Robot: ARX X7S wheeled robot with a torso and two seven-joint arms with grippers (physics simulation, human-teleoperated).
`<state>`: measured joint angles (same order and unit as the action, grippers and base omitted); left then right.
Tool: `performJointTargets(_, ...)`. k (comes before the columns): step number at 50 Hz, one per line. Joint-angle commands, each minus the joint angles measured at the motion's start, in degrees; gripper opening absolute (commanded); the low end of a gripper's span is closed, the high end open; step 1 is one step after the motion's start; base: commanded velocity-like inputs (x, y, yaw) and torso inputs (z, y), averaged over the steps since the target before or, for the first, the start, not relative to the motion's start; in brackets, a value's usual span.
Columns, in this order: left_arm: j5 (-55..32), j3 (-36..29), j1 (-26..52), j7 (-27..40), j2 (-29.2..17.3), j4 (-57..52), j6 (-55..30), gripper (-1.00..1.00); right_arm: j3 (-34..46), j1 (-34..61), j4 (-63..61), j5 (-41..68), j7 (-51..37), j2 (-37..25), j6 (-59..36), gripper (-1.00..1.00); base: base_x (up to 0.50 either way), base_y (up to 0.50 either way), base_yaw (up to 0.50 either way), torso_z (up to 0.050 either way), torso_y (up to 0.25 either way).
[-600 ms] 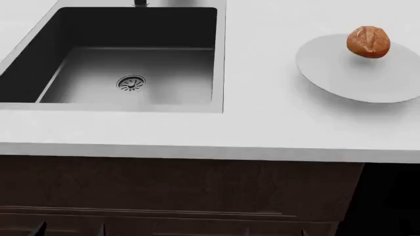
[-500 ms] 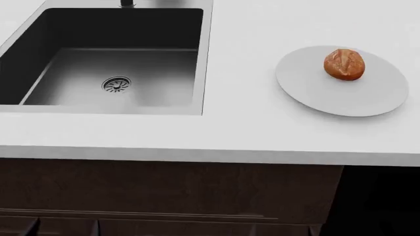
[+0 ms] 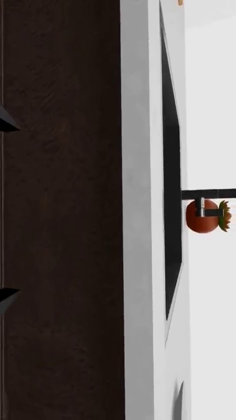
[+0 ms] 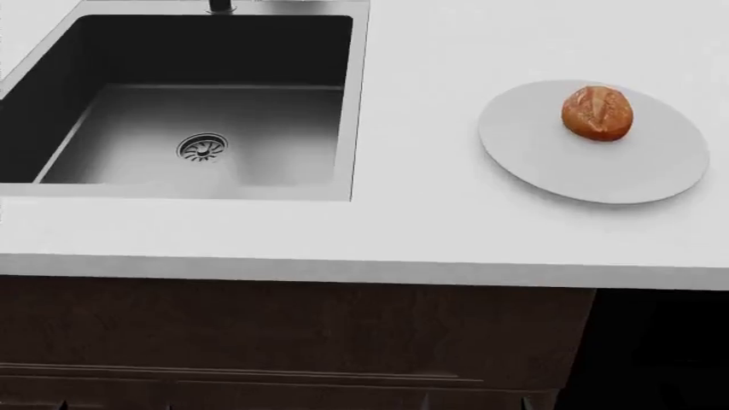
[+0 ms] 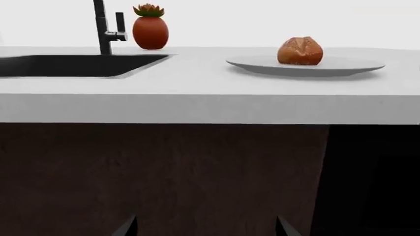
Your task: Place all breads on the cutting board.
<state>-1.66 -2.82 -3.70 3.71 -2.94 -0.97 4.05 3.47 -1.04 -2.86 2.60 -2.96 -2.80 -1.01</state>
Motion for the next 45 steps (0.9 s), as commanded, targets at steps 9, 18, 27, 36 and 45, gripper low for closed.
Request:
performJointTargets(9, -1.1, -0.4, 1.6, -0.7, -3.0, -15.8, -13.7, 1.0, -0.5, -1.2, -16.5, -3.2, -2.1, -3.5, -11.9, 1.0, 0.0, 0.0, 0.0, 0.047, 0.089)
performJointTargets(18, -2.1, 0.3, 5.2, -0.8, -6.4, -28.8, -27.1, 1.0, -0.1, 2.1, -27.9, -4.4, -1.0, -6.8, -25.4, 1.0, 0.0, 0.0, 0.0, 0.047, 0.088)
performJointTargets(27, -2.5, 0.6, 9.5, -0.6, -8.1, -35.4, -35.4, 1.0, 0.9, 5.5, -34.3, -5.0, 0.6, -9.2, -33.9, 1.0, 0.0, 0.0, 0.0, 0.047, 0.088)
performJointTargets(36, -2.9, 0.7, 14.2, -0.6, -9.2, -37.7, -40.6, 1.0, 1.6, 9.1, -39.4, -6.1, 1.4, -11.2, -41.9, 1.0, 0.0, 0.0, 0.0, 0.047, 0.088)
performJointTargets(45, -3.1, 0.0, 16.8, -0.7, -10.1, -39.5, -44.3, 1.0, 1.6, 11.8, -42.6, -6.7, 1.6, -12.3, -46.3, 1.0, 0.0, 0.0, 0.0, 0.047, 0.088)
